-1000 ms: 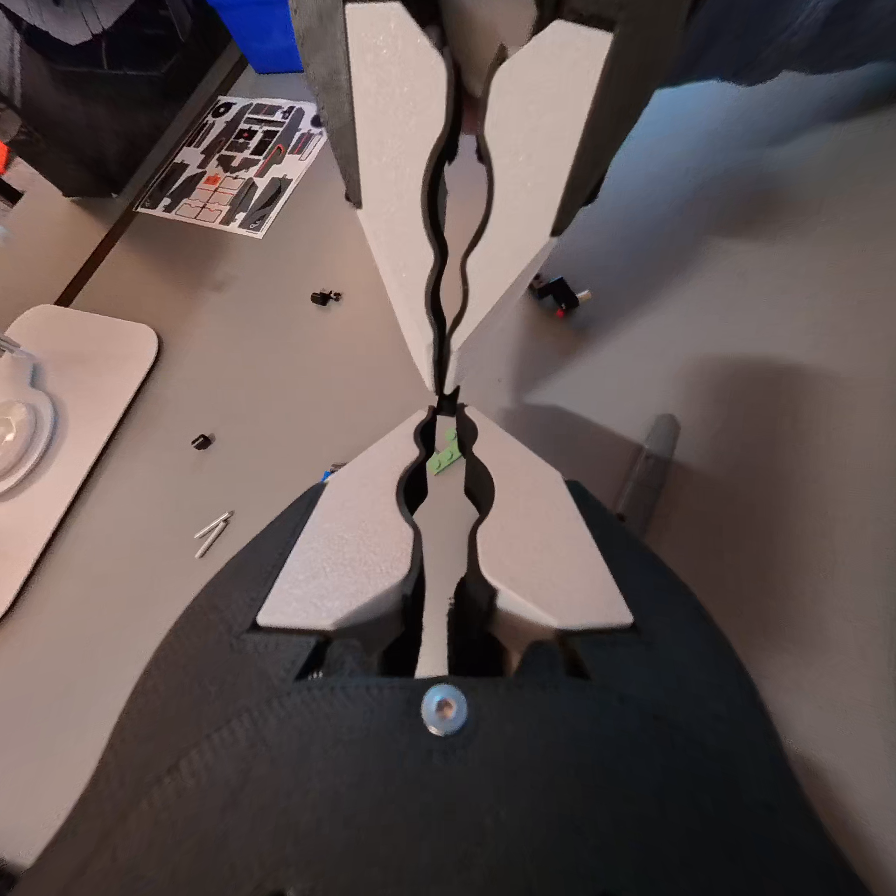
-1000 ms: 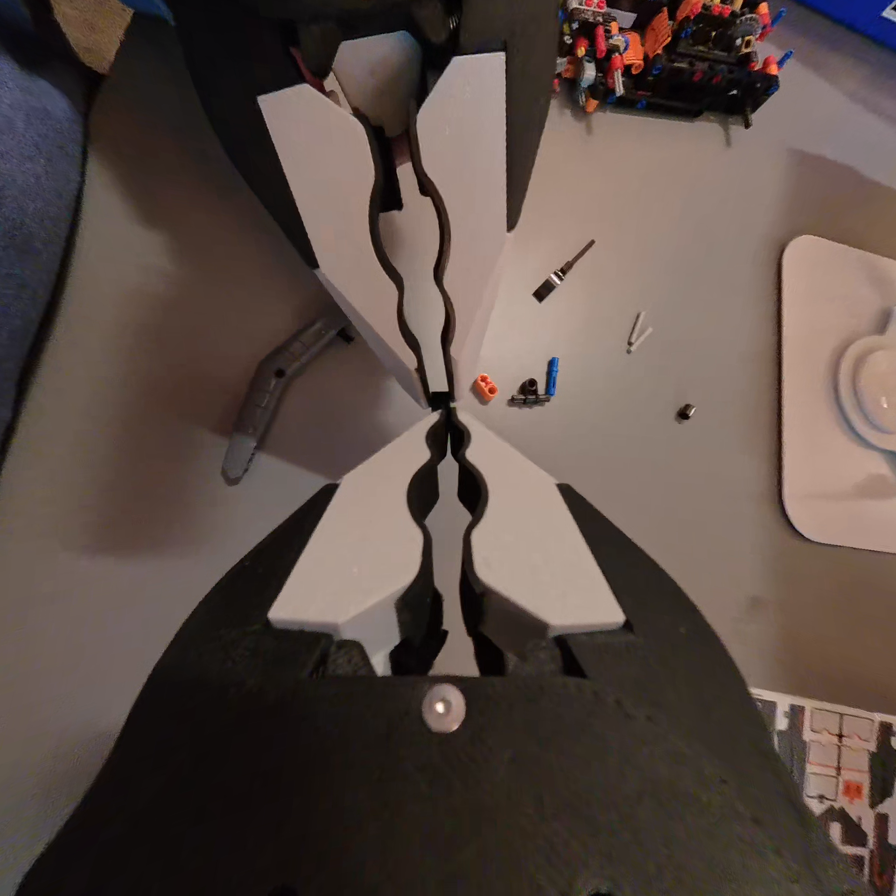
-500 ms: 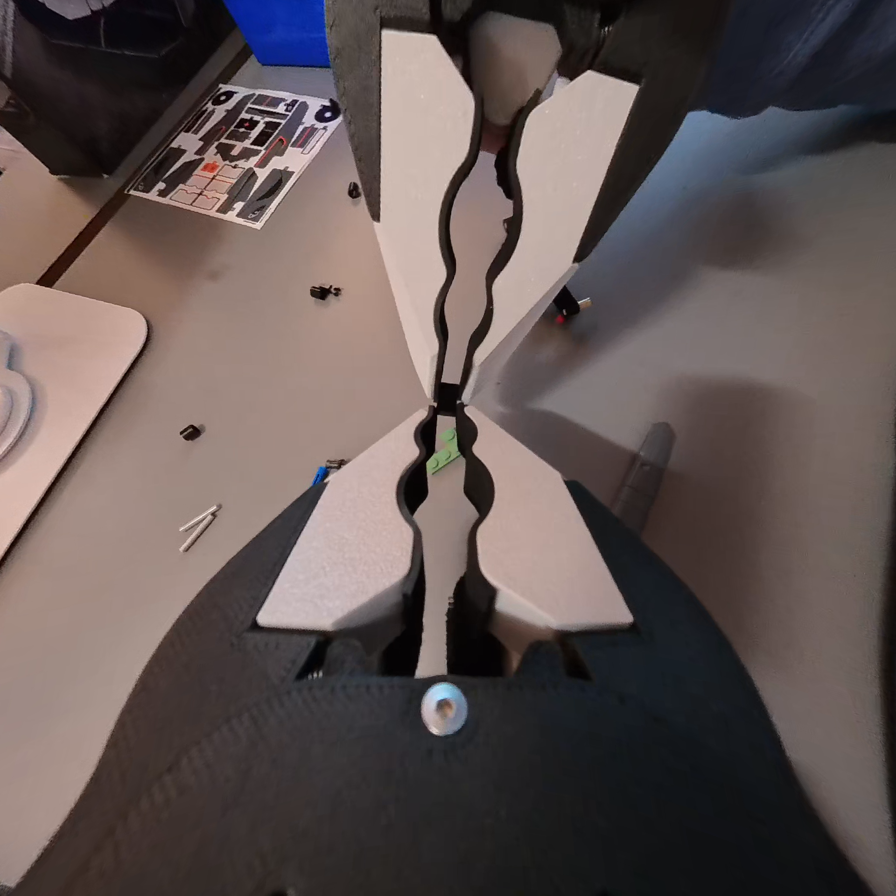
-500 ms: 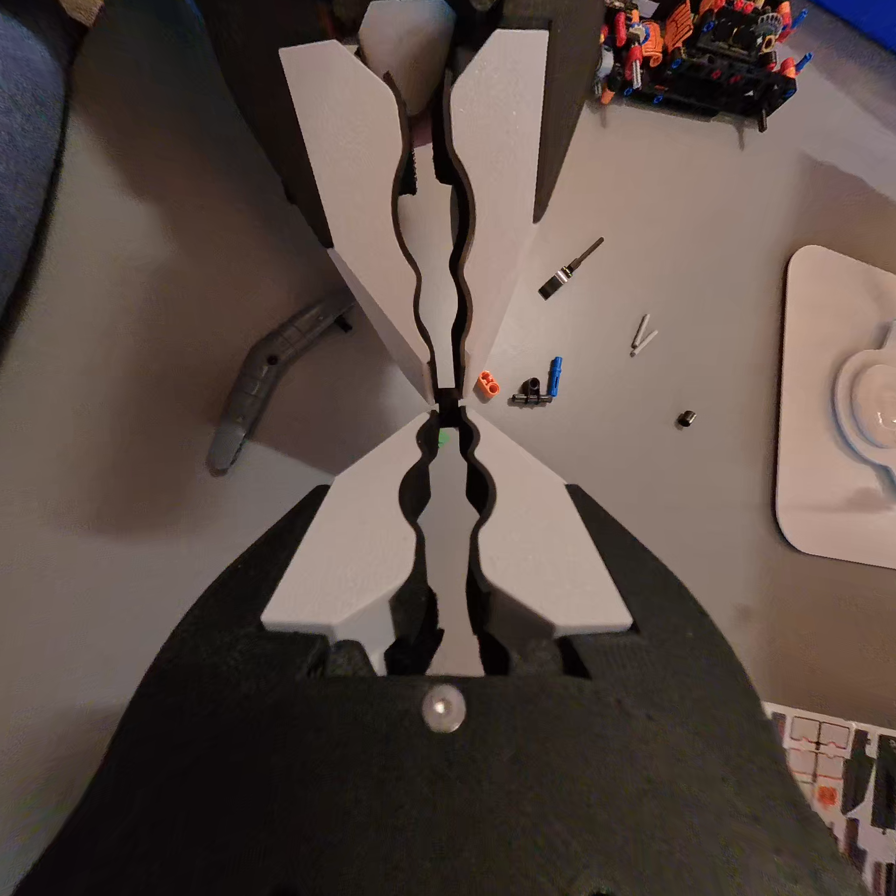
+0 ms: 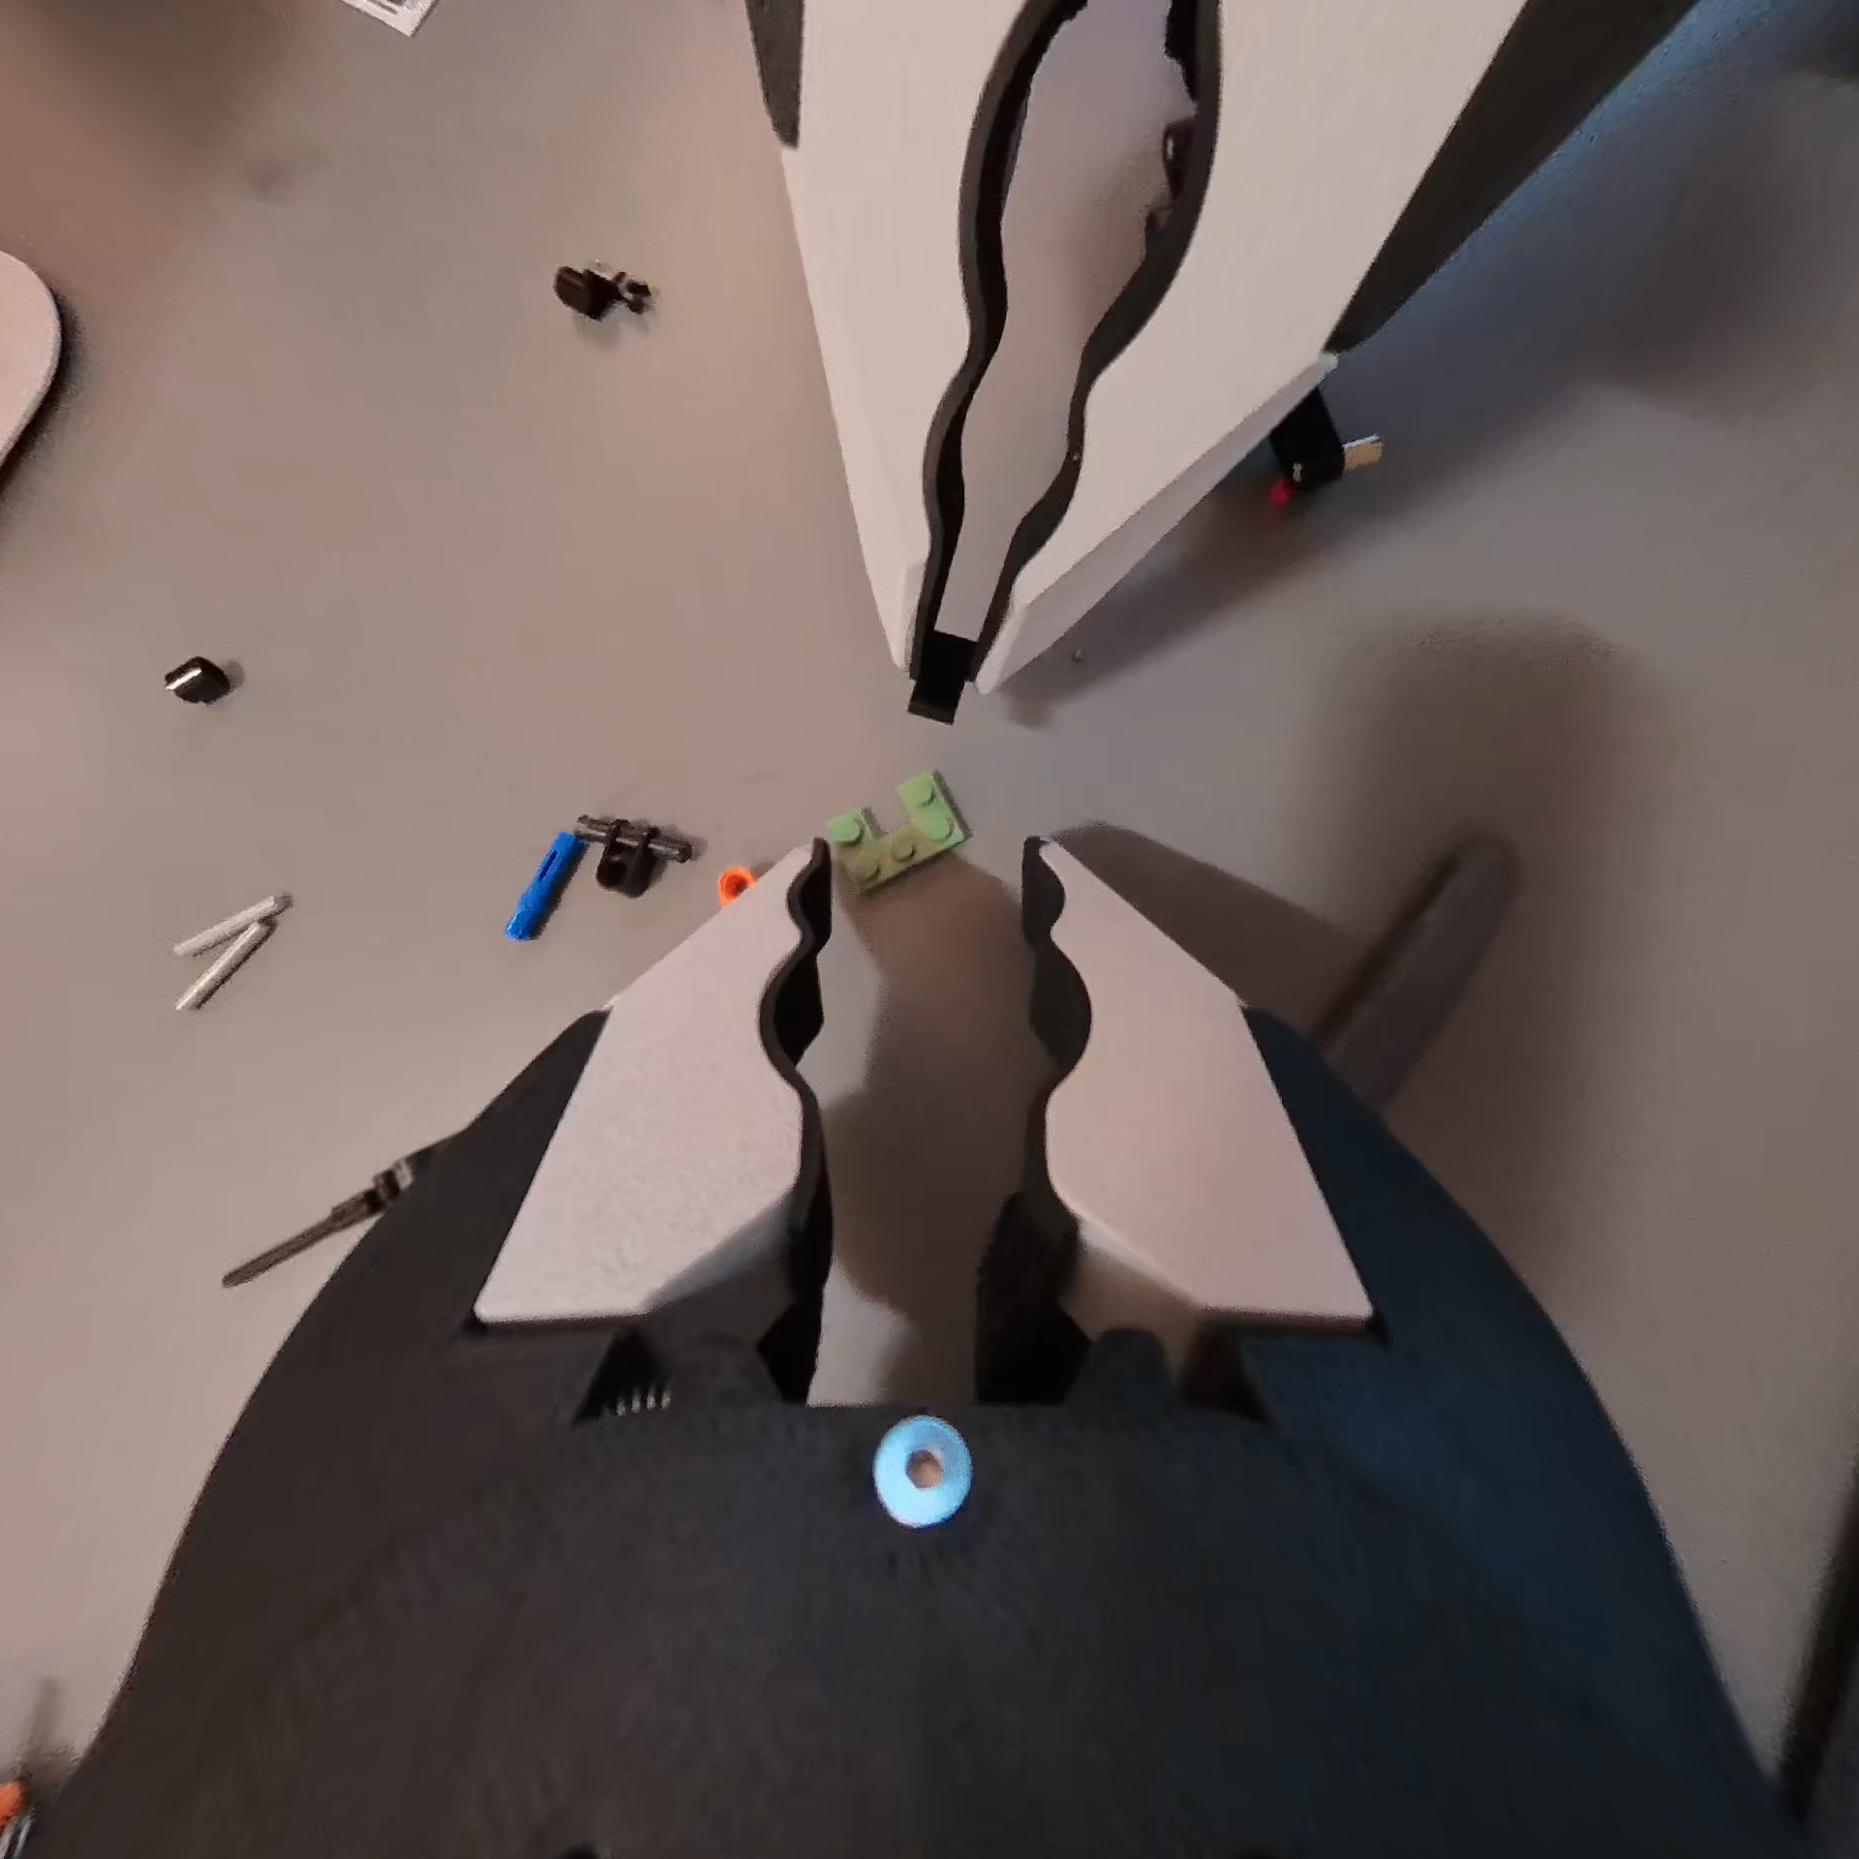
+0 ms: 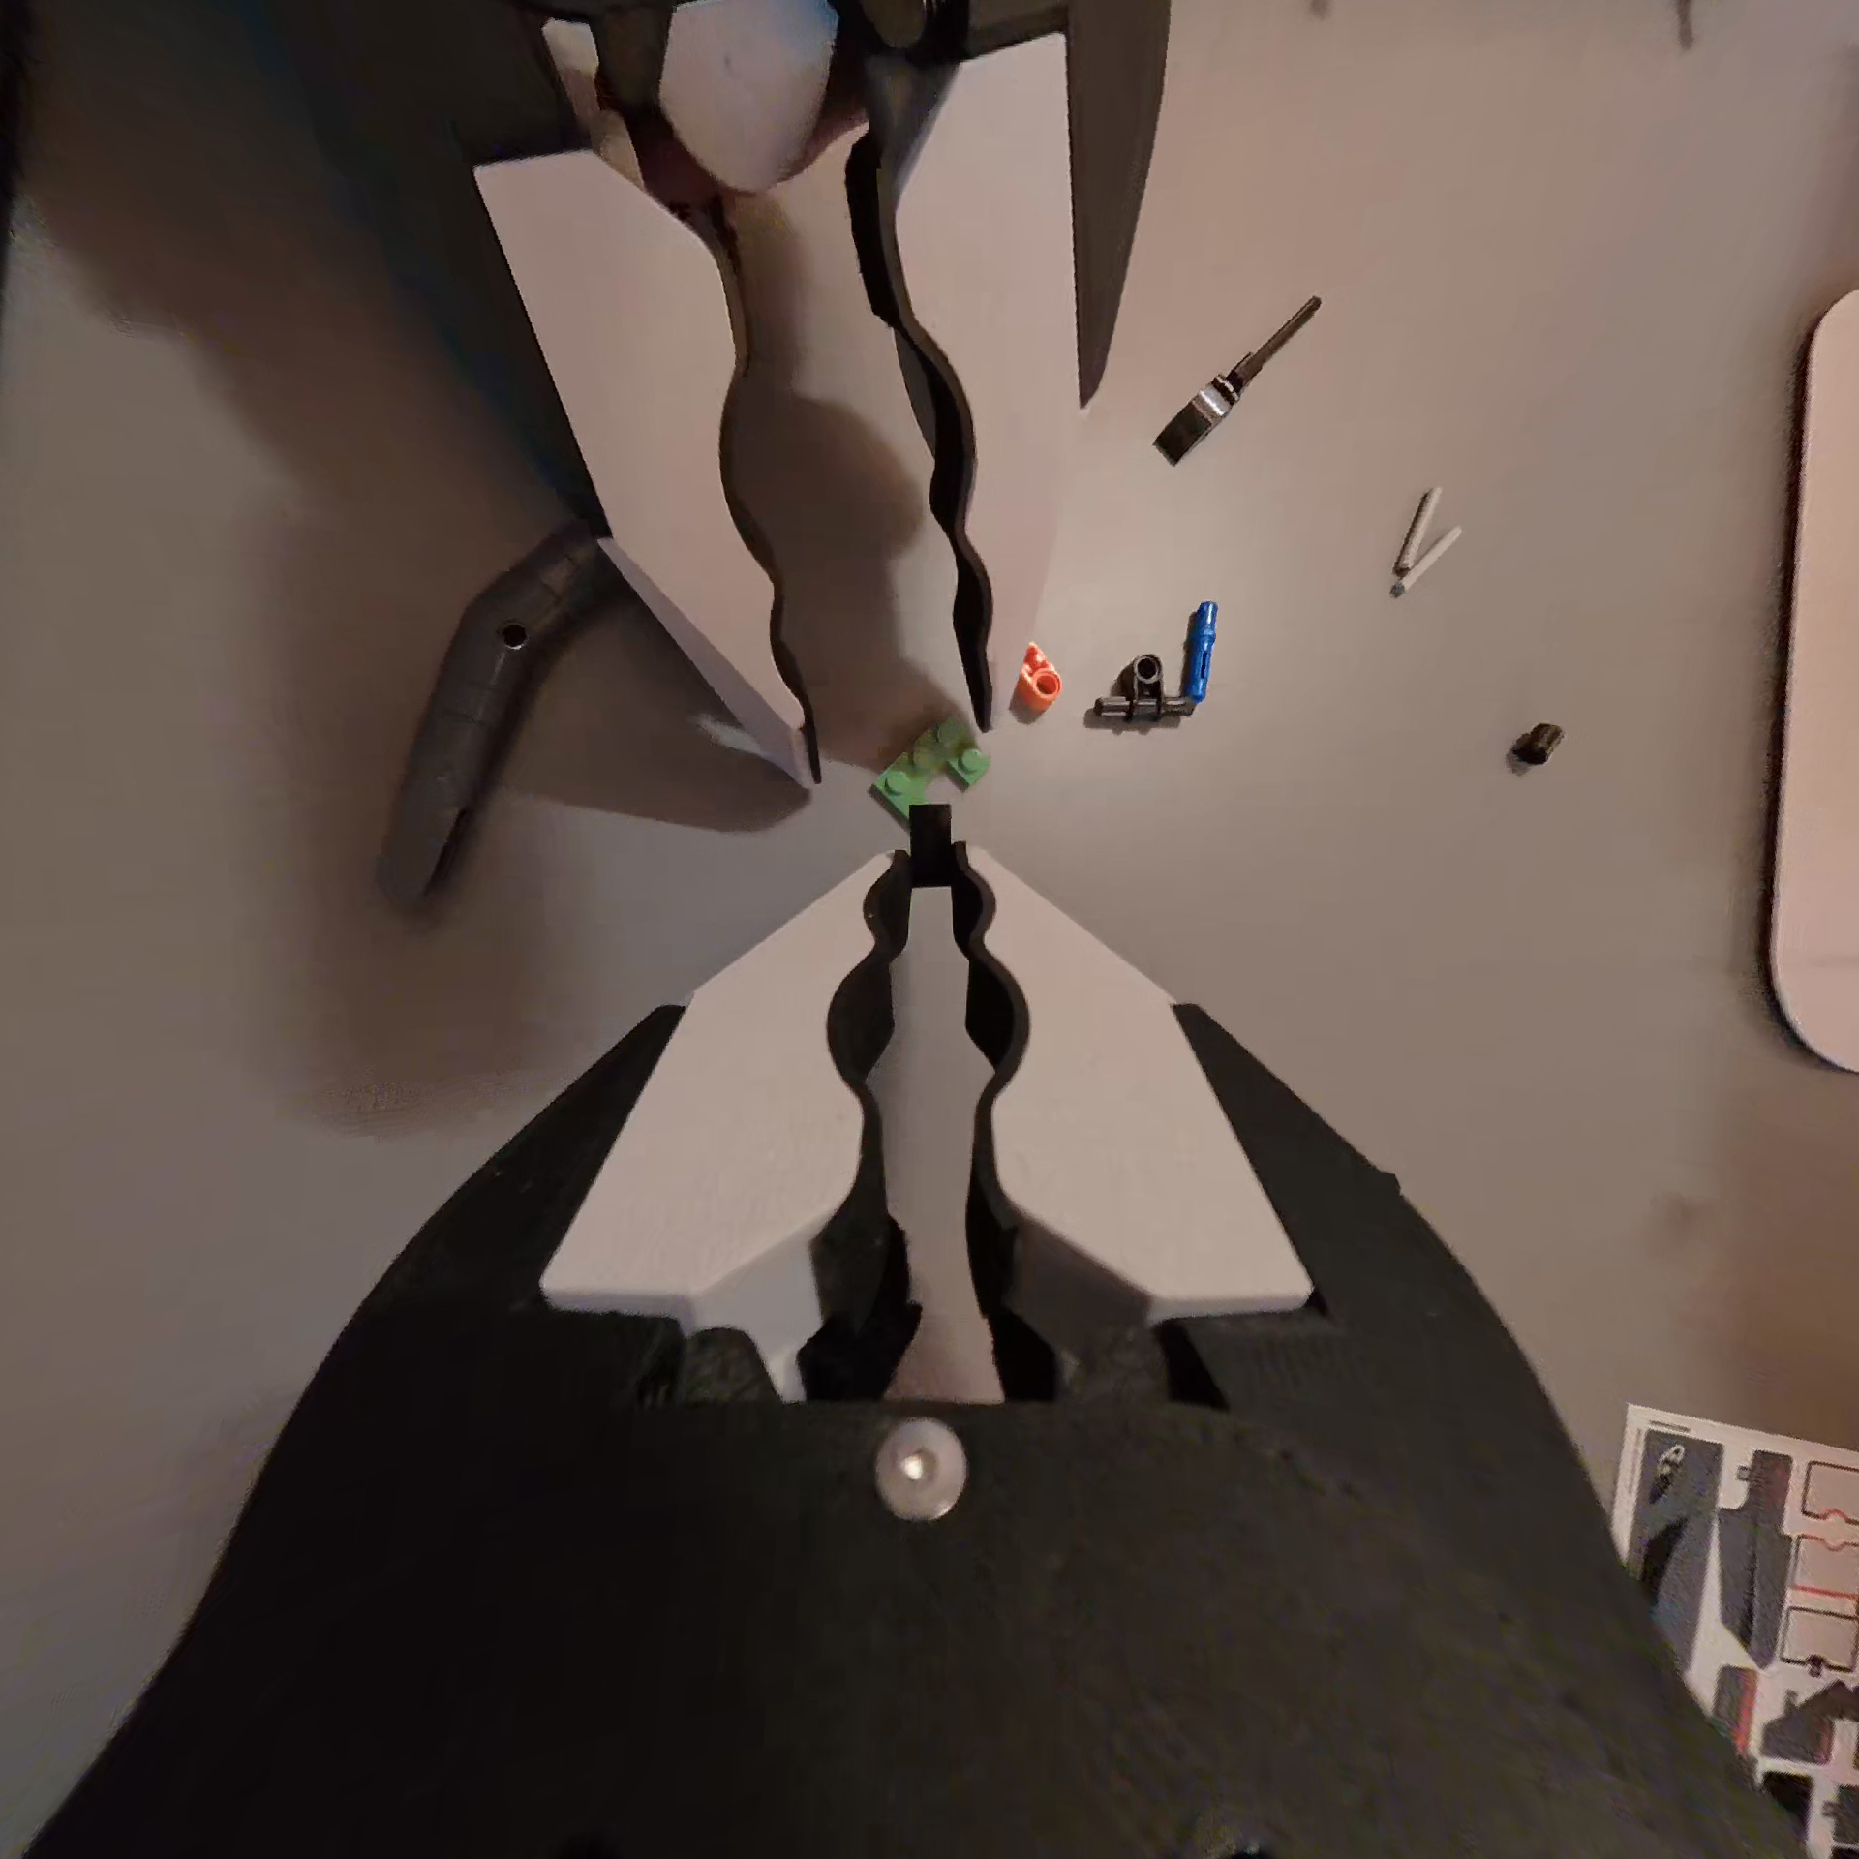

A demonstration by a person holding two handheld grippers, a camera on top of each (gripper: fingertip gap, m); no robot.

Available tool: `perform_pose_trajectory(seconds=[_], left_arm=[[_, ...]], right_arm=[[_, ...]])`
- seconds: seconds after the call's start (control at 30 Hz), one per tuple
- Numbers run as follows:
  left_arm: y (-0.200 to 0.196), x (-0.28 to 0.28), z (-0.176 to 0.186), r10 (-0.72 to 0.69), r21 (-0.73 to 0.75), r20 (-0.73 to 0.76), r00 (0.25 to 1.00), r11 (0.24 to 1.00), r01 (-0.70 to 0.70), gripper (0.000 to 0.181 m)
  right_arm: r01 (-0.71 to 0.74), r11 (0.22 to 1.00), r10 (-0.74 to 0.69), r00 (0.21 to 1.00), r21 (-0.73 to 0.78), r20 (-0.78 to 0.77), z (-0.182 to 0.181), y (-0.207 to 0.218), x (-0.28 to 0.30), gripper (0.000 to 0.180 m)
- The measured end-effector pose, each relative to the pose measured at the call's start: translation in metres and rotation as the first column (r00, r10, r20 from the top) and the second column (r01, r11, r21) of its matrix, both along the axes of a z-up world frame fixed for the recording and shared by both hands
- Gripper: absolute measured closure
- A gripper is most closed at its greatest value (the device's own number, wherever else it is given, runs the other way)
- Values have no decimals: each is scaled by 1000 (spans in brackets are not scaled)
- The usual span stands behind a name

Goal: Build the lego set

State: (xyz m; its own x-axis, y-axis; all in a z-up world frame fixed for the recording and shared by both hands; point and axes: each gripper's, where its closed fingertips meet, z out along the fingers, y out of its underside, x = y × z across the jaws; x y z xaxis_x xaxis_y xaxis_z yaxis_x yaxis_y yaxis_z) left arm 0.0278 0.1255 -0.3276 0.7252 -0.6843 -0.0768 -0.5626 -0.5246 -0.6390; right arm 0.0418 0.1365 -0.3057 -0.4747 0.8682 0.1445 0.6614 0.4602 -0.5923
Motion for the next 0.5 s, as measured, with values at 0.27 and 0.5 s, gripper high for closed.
perform_pose_trajectory(seconds=[0.27, 0.5], left_arm=[[6, 19, -3, -110, 7, -28, 994, 994, 110, 163], [10, 23, -3, -205, 4, -51, 977, 979, 206, 161]], right_arm=[[10, 1000, -10, 1000, -20, -17, -1, 3, 10, 174], [-26, 999, 27, 999, -33, 33, -5, 3, 21, 174]])
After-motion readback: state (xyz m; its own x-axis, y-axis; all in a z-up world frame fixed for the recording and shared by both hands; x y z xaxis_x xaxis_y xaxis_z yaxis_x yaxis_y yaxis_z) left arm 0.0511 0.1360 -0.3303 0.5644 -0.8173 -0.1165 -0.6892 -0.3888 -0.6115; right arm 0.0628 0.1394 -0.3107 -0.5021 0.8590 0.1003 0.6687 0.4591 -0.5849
